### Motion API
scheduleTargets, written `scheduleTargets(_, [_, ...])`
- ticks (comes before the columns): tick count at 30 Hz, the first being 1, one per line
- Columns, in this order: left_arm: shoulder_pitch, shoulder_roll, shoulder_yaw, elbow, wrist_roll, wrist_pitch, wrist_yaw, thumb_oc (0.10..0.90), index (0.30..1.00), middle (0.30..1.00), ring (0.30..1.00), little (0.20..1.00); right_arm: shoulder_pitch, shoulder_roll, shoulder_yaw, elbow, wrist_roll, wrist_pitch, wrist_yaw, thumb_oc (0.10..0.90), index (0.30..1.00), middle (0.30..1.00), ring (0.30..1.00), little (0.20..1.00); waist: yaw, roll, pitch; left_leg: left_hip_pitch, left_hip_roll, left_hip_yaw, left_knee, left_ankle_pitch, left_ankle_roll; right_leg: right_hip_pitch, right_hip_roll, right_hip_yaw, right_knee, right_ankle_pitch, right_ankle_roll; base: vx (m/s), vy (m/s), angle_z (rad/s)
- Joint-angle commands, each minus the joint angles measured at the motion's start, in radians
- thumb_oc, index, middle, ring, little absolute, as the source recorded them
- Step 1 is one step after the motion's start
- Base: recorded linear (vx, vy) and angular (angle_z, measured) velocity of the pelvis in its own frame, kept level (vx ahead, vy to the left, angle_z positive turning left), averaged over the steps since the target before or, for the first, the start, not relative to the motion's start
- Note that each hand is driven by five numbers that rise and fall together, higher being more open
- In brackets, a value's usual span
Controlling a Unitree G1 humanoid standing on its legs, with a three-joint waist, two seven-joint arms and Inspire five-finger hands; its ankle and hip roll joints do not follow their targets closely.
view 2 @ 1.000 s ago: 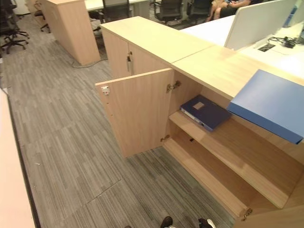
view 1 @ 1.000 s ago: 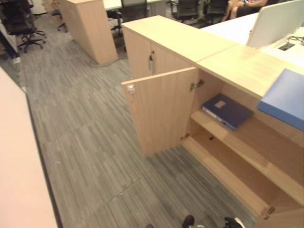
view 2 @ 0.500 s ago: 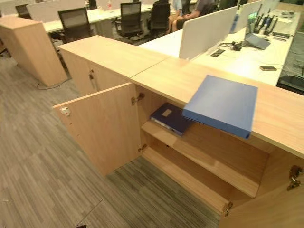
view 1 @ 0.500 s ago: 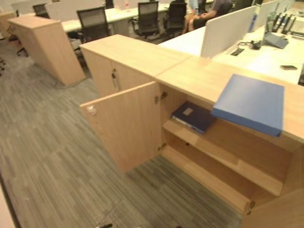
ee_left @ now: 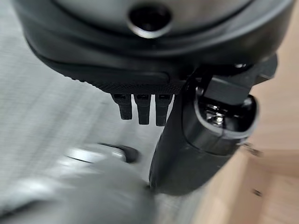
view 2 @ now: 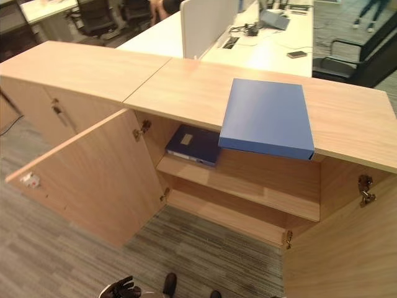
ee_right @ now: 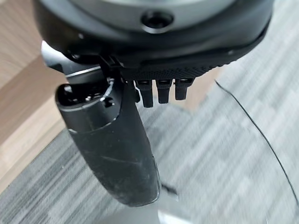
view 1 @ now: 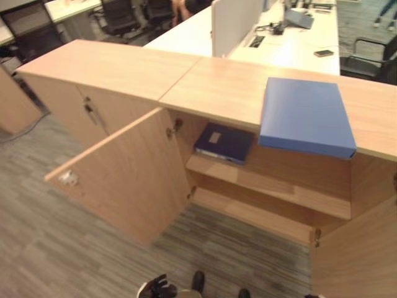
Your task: Put the empty folder in the office cabinet
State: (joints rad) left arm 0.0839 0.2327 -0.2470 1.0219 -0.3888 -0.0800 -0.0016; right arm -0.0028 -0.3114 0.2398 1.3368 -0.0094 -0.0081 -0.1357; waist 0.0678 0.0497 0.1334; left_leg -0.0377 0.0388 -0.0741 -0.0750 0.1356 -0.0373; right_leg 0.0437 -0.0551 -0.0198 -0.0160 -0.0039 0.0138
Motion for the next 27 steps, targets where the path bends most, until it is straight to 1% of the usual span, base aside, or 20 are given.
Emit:
scheduleTargets(1, [-0.006,0.012,-0.046,-0.062,0.01,-0.055,-0.041,0.8,0.9,0.9,0.9,0.9,-0.045,-0.035,0.025,0.018,-0.035,0.011,-0.001,0.8,0.9,0.9,0.9,0.9,-0.004,-0.018,-0.071,-0.025,-0.03,-0.001,0.004,-0.064,0.013,0.045,-0.091,0.022,0.062,-0.097,0.111,0.15,0.36,-0.59])
scheduleTargets(2, [-0.002,0.01,-0.052,-0.08,0.001,-0.057,-0.046,0.8,0.9,0.9,0.9,0.9,-0.051,-0.031,0.027,0.01,-0.036,0.009,-0.003,0.8,0.9,0.9,0.9,0.9,-0.006,-0.014,-0.072,-0.016,-0.04,0.018,-0.001,-0.071,0.021,0.036,-0.103,0.024,0.068,-0.089,0.122,0.09,0.308,-0.64])
scheduleTargets(5, [0.034,0.037,-0.066,-0.242,-0.066,-0.061,-0.068,0.8,0.9,0.9,0.9,0.9,-0.063,-0.025,0.025,-0.048,-0.021,0.005,-0.003,0.8,0.9,0.9,0.9,0.9,-0.019,-0.004,-0.078,0.009,-0.07,0.063,-0.012,-0.095,0.042,0.008,-0.134,0.029,0.088,-0.06,0.15,0.06,0.261,-0.58])
scheduleTargets(6, [0.048,0.063,-0.08,-0.361,-0.092,-0.062,-0.077,0.8,0.9,0.9,0.9,0.9,-0.069,-0.018,0.011,-0.086,0.003,0.002,-0.004,0.8,0.9,0.9,0.9,0.9,-0.029,0.0,-0.079,0.018,-0.083,0.077,-0.012,-0.11,0.05,0.004,-0.149,0.025,0.098,-0.052,0.16,0.04,0.182,-0.29])
scheduleTargets(7, [0.048,0.064,-0.08,-0.362,-0.092,-0.062,-0.077,0.8,0.9,0.9,0.9,0.9,-0.068,-0.018,0.011,-0.086,0.003,0.003,-0.004,0.8,0.9,0.9,0.9,0.9,-0.029,-0.001,-0.079,0.019,-0.083,0.078,-0.012,-0.11,0.05,0.004,-0.149,0.025,0.099,-0.053,0.16,0.03,0.179,-0.23])
scheduleTargets(9, [0.05,0.083,-0.094,-0.465,-0.134,-0.062,-0.083,0.8,0.9,0.9,0.9,0.9,-0.075,-0.006,-0.009,-0.111,0.043,0.001,-0.008,0.8,0.9,0.9,0.9,0.9,-0.04,0.006,-0.076,0.03,-0.092,0.094,-0.012,-0.123,0.057,-0.008,-0.159,0.019,0.115,-0.04,0.166,0.02,0.135,-0.16])
scheduleTargets(10, [0.047,0.108,-0.1,-0.569,-0.16,-0.06,-0.078,0.8,0.9,0.9,0.9,0.9,-0.083,0.007,-0.021,-0.131,0.079,-0.001,-0.012,0.8,0.9,0.9,0.9,0.9,-0.043,0.011,-0.072,0.039,-0.094,0.115,-0.012,-0.133,0.061,-0.02,-0.167,-0.007,0.131,-0.03,0.167,0.01,0.1,-0.13])
scheduleTargets(11, [0.047,0.109,-0.1,-0.571,-0.16,-0.059,-0.078,0.8,0.9,0.9,0.9,0.9,-0.082,0.007,-0.021,-0.132,0.08,-0.001,-0.012,0.8,0.9,0.9,0.9,0.9,-0.043,0.01,-0.071,0.04,-0.094,0.115,-0.012,-0.133,0.061,-0.02,-0.167,-0.007,0.132,-0.03,0.167,0.01,0.108,-0.17])
scheduleTargets(13, [0.049,0.14,-0.095,-0.699,-0.191,-0.06,-0.081,0.8,0.9,0.9,0.9,0.9,-0.089,0.018,-0.021,-0.147,0.09,-0.004,-0.01,0.8,0.9,0.9,0.9,0.9,-0.035,0.014,-0.068,0.051,-0.093,0.145,-0.012,-0.145,0.063,-0.03,-0.188,-0.093,0.158,-0.019,0.16,0.0,0.057,-0.3])
scheduleTargets(14, [0.05,0.14,-0.095,-0.699,-0.191,-0.06,-0.081,0.8,0.9,0.9,0.9,0.9,-0.089,0.018,-0.021,-0.147,0.09,-0.004,-0.01,0.8,0.9,0.9,0.9,0.9,-0.035,0.013,-0.068,0.051,-0.093,0.145,-0.012,-0.145,0.063,-0.03,-0.188,-0.093,0.158,-0.019,0.16,0.0,0.037,-0.43])
scheduleTargets(16, [0.065,0.191,-0.06,-0.86,-0.236,-0.063,-0.078,0.8,0.9,0.9,0.9,0.9,-0.104,0.026,-0.012,-0.166,0.088,-0.006,-0.007,0.8,0.9,0.9,0.9,0.9,-0.017,0.011,-0.063,0.06,-0.089,0.184,-0.012,-0.153,0.066,-0.038,-0.224,-0.21,0.208,0.004,0.146,-0.01,0.04,-0.45])
scheduleTargets(17, [0.062,0.2,-0.052,-0.898,-0.243,-0.066,-0.072,0.8,0.9,0.9,0.9,0.9,-0.108,0.032,-0.003,-0.175,0.089,-0.007,-0.006,0.8,0.9,0.9,0.9,0.9,-0.014,0.007,-0.059,0.068,-0.088,0.194,-0.012,-0.16,0.068,-0.037,-0.233,-0.239,0.227,0.0,0.144,0.0,-0.023,-0.66])
scheduleTargets(18, [0.048,0.229,-0.023,-1.0,-0.21,-0.084,-0.052,0.8,0.9,0.9,0.9,0.9,-0.115,0.043,0.015,-0.202,0.094,-0.017,-0.006,0.8,0.9,0.9,0.9,0.9,-0.006,-0.008,-0.054,0.079,-0.081,0.215,-0.012,-0.168,0.068,-0.049,-0.226,-0.269,0.241,0.003,0.142,0.0,-0.074,-0.85])
scheduleTargets(20, [0.041,0.232,-0.012,-1.032,-0.189,-0.092,-0.036,0.8,0.9,0.9,0.9,0.9,-0.119,0.048,0.023,-0.218,0.102,-0.019,-0.008,0.8,0.9,0.9,0.9,0.9,-0.006,-0.013,-0.051,0.081,-0.074,0.223,-0.012,-0.17,0.067,-0.063,-0.212,-0.27,0.237,-0.001,0.139,0.01,-0.101,-0.87])
scheduleTargets(21, [0.033,0.228,0.009,-1.078,-0.137,-0.11,-0.004,0.8,0.9,0.9,0.9,0.9,-0.122,0.055,0.038,-0.253,0.109,-0.026,-0.012,0.8,0.9,0.9,0.9,0.9,-0.009,-0.019,-0.043,0.094,-0.064,0.229,-0.012,-0.177,0.063,-0.104,-0.174,-0.261,0.205,0.002,0.133,0.03,-0.089,-0.55])
scheduleTargets(22, [0.034,0.228,0.009,-1.079,-0.137,-0.11,-0.004,0.8,0.9,0.9,0.9,0.9,-0.122,0.055,0.039,-0.253,0.109,-0.026,-0.012,0.8,0.9,0.9,0.9,0.9,-0.009,-0.018,-0.042,0.094,-0.063,0.229,-0.012,-0.178,0.063,-0.104,-0.173,-0.261,0.205,0.003,0.132,0.07,-0.183,-0.42])
scheduleTargets(23, [0.027,0.211,0.024,-1.09,-0.11,-0.11,0.023,0.8,0.9,0.9,0.9,0.9,-0.126,0.06,0.05,-0.288,0.117,-0.028,-0.013,0.8,0.9,0.9,0.9,0.9,-0.023,-0.024,-0.018,0.112,-0.055,0.221,-0.012,-0.18,0.057,-0.166,-0.124,-0.23,0.177,0.024,0.126,0.04,-0.095,-0.36])
scheduleTargets(24, [0.027,0.211,0.024,-1.09,-0.11,-0.11,0.023,0.8,0.9,0.9,0.9,0.9,-0.126,0.06,0.05,-0.288,0.117,-0.028,-0.013,0.8,0.9,0.9,0.9,0.9,-0.023,-0.024,-0.017,0.113,-0.055,0.221,-0.012,-0.18,0.057,-0.166,-0.124,-0.23,0.177,0.024,0.126,0.05,-0.145,-0.29])
scheduleTargets(25, [0.022,0.203,0.036,-1.093,-0.089,-0.112,0.039,0.8,0.9,0.9,0.9,0.9,-0.128,0.061,0.055,-0.31,0.123,-0.03,-0.014,0.8,0.9,0.9,0.9,0.9,-0.031,-0.028,-0.002,0.121,-0.053,0.213,-0.012,-0.183,0.053,-0.196,-0.101,-0.208,0.161,0.04,0.127,0.06,-0.128,-0.12])
scheduleTargets(27, [0.031,0.191,0.054,-1.121,-0.044,-0.114,0.054,0.8,0.9,0.9,0.9,0.9,-0.119,0.069,0.058,-0.322,0.134,-0.034,-0.017,0.8,0.9,0.9,0.9,0.9,-0.029,-0.051,-0.001,0.129,-0.056,0.198,-0.012,-0.185,0.047,-0.146,-0.076,-0.182,0.063,0.05,0.121,0.1,-0.198,0.12])
